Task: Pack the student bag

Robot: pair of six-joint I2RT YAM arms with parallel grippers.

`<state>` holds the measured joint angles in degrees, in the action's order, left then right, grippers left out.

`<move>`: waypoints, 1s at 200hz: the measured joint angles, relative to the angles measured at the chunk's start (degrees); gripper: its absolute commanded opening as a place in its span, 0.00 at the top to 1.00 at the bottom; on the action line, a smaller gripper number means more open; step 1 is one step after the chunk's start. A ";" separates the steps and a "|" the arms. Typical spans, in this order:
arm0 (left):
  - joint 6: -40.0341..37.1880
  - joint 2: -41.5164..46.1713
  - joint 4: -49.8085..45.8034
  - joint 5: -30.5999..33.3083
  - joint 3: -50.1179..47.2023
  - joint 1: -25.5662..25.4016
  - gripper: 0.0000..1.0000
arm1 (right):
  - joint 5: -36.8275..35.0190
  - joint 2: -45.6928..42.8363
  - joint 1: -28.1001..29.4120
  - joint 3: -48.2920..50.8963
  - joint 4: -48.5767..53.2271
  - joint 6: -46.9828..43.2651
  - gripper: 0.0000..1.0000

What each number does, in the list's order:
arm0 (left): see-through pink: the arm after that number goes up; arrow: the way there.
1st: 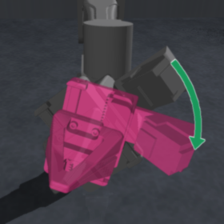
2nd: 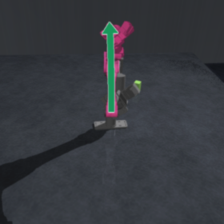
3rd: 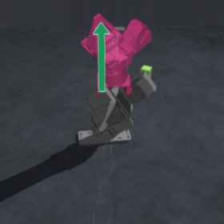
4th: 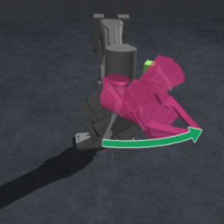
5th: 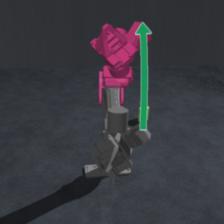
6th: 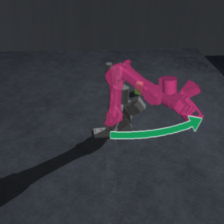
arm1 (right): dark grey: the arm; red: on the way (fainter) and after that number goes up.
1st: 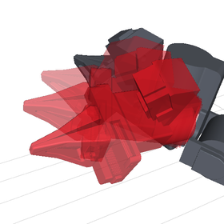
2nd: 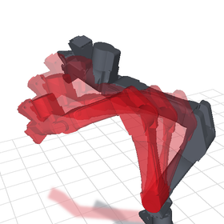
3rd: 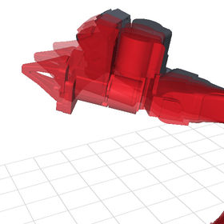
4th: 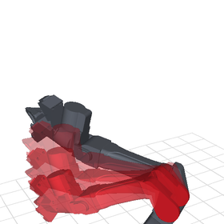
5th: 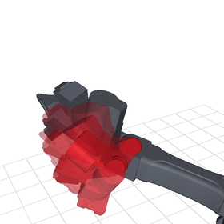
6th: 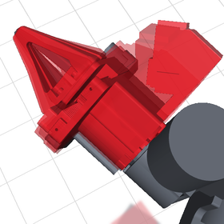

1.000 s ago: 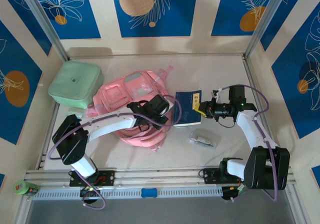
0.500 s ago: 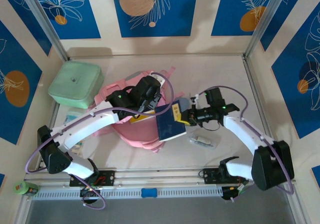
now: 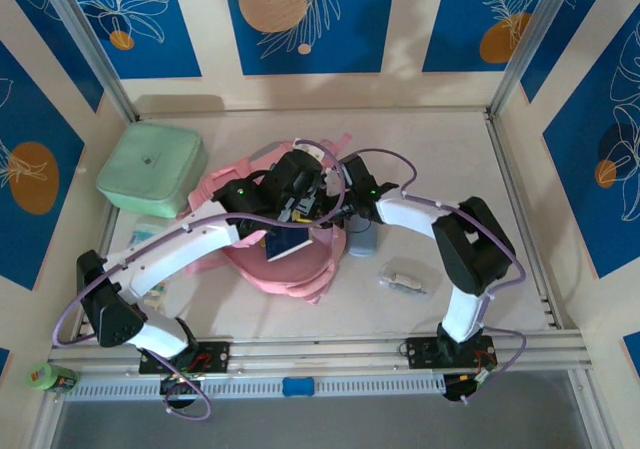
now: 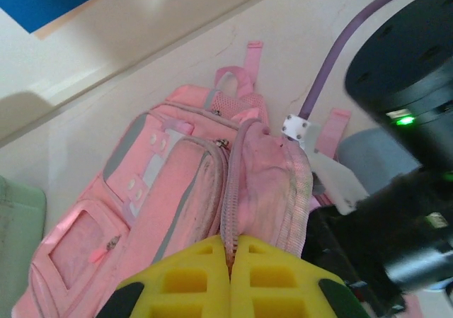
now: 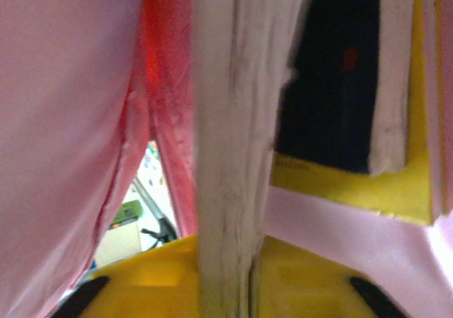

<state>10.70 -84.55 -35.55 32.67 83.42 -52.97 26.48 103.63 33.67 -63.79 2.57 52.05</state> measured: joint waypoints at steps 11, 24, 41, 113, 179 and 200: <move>0.79 0.02 0.02 0.00 0.00 0.31 1.00 | -0.70 1.18 -0.04 -0.35 -0.07 -0.26 0.57; 1.29 0.02 0.15 -0.04 -0.02 0.48 1.00 | -1.42 1.18 -0.24 0.11 0.22 -0.72 0.51; 1.66 0.09 0.37 -0.07 -0.13 0.59 1.00 | -3.56 -1.22 -0.31 2.54 0.74 -1.38 0.49; 2.99 0.17 0.76 -0.92 -1.01 0.68 1.00 | -14.82 -15.69 8.83 12.33 8.57 -1.92 0.89; 7.08 1.27 1.75 -2.14 -2.62 0.74 1.00 | -24.06 -4.52 16.17 10.71 -2.54 3.02 1.00; 8.70 1.38 1.73 -2.40 -2.80 0.76 1.00 | -25.92 -1.88 13.62 9.16 -8.13 4.44 1.00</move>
<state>19.40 -83.18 -33.82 30.26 80.62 -52.21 0.56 101.75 47.29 -54.63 -5.56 56.49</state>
